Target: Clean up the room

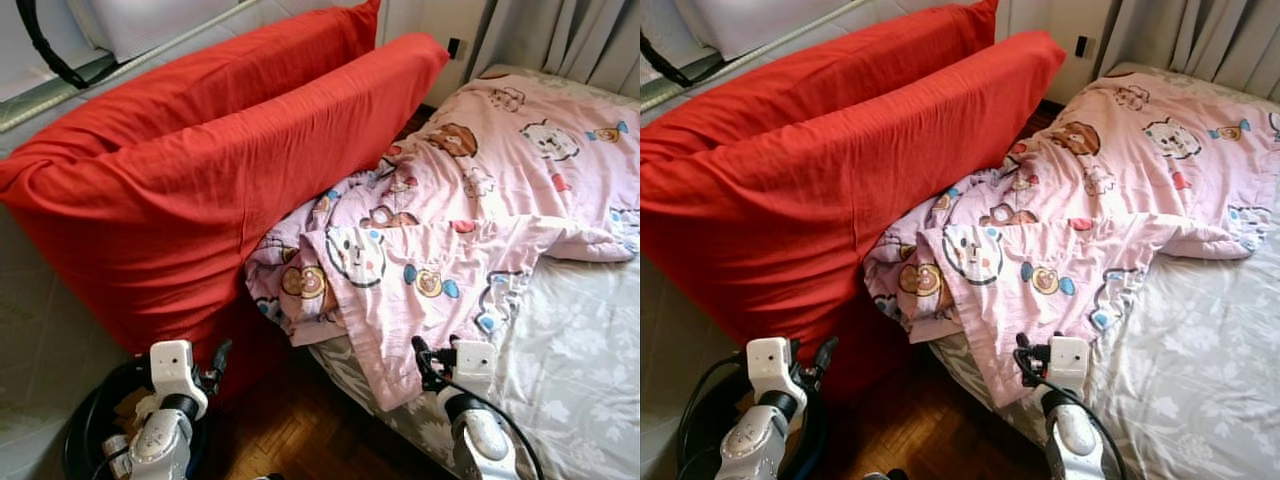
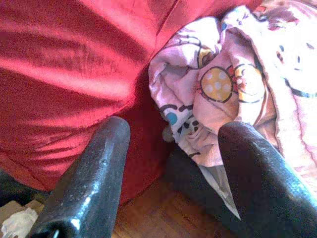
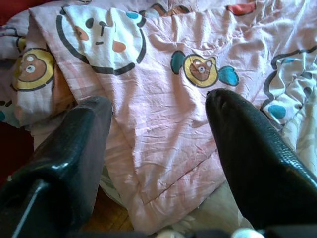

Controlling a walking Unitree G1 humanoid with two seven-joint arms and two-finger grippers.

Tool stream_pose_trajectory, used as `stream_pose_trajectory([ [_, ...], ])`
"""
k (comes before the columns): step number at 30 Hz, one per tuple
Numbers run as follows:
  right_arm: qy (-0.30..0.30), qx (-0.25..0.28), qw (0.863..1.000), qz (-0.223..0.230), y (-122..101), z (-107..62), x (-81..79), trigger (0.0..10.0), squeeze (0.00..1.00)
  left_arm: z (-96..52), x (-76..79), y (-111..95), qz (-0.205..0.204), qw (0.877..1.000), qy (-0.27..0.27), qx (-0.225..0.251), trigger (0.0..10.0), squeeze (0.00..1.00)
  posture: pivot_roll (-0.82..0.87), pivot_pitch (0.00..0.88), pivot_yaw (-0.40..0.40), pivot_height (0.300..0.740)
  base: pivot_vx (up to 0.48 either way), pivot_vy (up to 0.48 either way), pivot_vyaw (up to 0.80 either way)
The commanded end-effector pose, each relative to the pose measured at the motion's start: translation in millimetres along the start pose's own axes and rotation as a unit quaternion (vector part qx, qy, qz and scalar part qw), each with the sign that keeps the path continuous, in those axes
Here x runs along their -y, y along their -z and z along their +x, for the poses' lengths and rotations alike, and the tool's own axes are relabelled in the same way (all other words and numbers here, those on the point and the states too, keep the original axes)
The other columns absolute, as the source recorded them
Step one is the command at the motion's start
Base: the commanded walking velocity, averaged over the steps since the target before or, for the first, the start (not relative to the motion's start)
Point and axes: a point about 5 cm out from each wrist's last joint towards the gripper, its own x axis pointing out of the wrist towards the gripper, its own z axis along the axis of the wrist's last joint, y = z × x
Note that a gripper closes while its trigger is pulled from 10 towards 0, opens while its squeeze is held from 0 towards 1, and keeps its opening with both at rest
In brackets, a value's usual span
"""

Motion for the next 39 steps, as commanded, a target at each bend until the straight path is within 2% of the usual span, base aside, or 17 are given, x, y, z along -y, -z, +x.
stream_pose_trajectory([
  [1, -0.015, -0.011, 1.0, -0.018, 3, -0.9, -4.3, 10.0, 0.0, -4.3, -1.7, 3, -0.006, 1.0, -0.005, -0.001, 10.0, 0.0, -0.02, 0.116, 0.035, 0.74, 0.0, 0.0, 0.0],
  [3, -0.019, -0.036, 0.999, -0.03, 8, 0.0, -6.3, 10.0, 0.0, -3.1, 3.2, 2, -0.009, 1.0, -0.001, 0.003, 10.0, 0.0, -0.02, 0.114, 0.034, 0.74, 0.0, 0.0, 0.0],
  [10, -0.02, -0.029, 0.999, -0.027, 5, 0.8, -6.7, 10.0, 0.0, -0.1, 8.5, -1, -0.013, 1.0, 0.004, 0.01, 10.0, 0.0, -0.02, 0.111, 0.035, 0.715, 0.0, 0.0, 0.0],
  [22, -0.006, -0.037, 0.999, -0.026, 8, 0.5, -5.1, 10.0, 0.0, 8.1, 8.0, -13, -0.013, 1.0, -0.004, 0.024, 10.0, 0.0, -0.01, 0.148, 0.044, 0.71, 0.0, 0.0, 0.0],
  [27, -0.006, -0.037, 0.999, -0.025, 7, 2.0, -7.2, 10.0, 0.0, 10.0, 8.5, -18, -0.01, 1.0, -0.003, 0.028, 10.0, 0.0, -0.01, 0.156, 0.05, 0.675, 0.0, 0.0, 0.0],
  [39, -0.008, -0.032, 0.999, -0.019, 6, 1.9, -9.4, 10.0, 0.0, 9.0, 10.5, -22, -0.006, 0.999, -0.004, 0.031, 10.0, 0.0, 0.0, 0.164, 0.053, 0.675, 0.0, 0.0, 0.0],
])
